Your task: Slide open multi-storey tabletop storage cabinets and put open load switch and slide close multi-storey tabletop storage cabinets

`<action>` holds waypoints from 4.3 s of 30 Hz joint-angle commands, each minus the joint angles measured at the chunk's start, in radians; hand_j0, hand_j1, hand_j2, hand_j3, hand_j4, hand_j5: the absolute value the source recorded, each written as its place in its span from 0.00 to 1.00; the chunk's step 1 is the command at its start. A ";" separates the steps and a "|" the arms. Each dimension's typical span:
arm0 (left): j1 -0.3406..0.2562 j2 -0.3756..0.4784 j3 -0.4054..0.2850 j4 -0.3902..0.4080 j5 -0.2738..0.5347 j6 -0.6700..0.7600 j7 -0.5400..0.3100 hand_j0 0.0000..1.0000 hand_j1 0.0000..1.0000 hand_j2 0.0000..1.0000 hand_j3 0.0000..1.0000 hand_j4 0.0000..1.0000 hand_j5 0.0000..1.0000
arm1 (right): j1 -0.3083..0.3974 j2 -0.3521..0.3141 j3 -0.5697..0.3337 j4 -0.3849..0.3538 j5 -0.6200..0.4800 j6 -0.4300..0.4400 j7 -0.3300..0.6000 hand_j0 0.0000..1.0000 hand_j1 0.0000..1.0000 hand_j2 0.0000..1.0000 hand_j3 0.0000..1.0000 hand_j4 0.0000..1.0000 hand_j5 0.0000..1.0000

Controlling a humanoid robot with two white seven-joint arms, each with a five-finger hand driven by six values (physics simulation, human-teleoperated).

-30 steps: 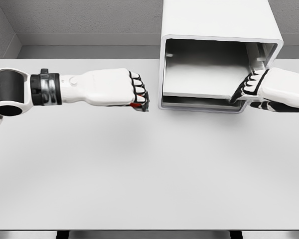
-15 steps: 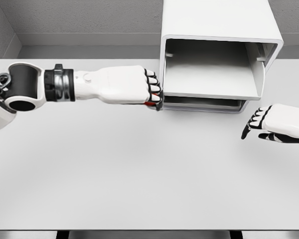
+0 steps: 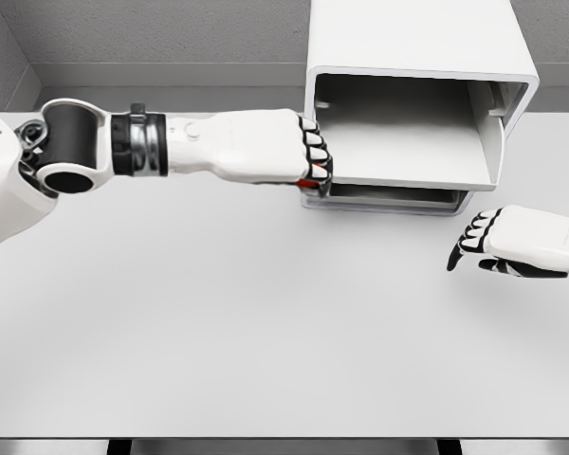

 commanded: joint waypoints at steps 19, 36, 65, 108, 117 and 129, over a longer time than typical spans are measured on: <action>-0.046 -0.138 -0.005 0.121 0.005 0.002 -0.040 0.53 0.53 0.53 0.53 0.53 0.53 | -0.002 0.017 0.001 -0.001 -0.003 0.002 0.000 0.58 0.58 0.58 0.58 0.58 0.58; -0.110 -0.287 -0.009 0.297 0.005 0.002 -0.080 0.53 0.53 0.53 0.53 0.53 0.53 | 0.000 0.017 0.001 -0.003 -0.003 0.002 0.000 0.58 0.58 0.58 0.58 0.58 0.58; -0.150 -0.442 -0.009 0.469 0.000 0.002 -0.107 0.53 0.53 0.53 0.53 0.53 0.53 | 0.002 0.017 0.001 -0.003 0.004 0.002 0.000 0.59 0.59 0.59 0.59 0.59 0.59; -0.155 -0.469 0.018 0.510 0.014 0.002 -0.104 0.66 0.66 0.66 0.66 0.66 0.66 | -0.044 0.193 0.004 -0.010 -0.009 0.002 -0.006 0.58 0.58 0.58 0.58 0.58 0.58; -0.124 -0.384 0.014 0.311 0.017 0.002 -0.103 0.66 0.66 0.66 0.66 0.66 0.66 | -0.063 0.239 0.001 -0.007 0.004 0.002 -0.003 0.58 0.58 0.58 0.58 0.58 0.58; 0.009 -0.061 0.126 0.015 0.120 0.002 -0.101 0.67 0.67 0.67 0.67 0.67 0.67 | -0.089 0.288 0.003 0.029 0.037 0.002 -0.002 0.58 0.58 0.58 0.58 0.58 0.58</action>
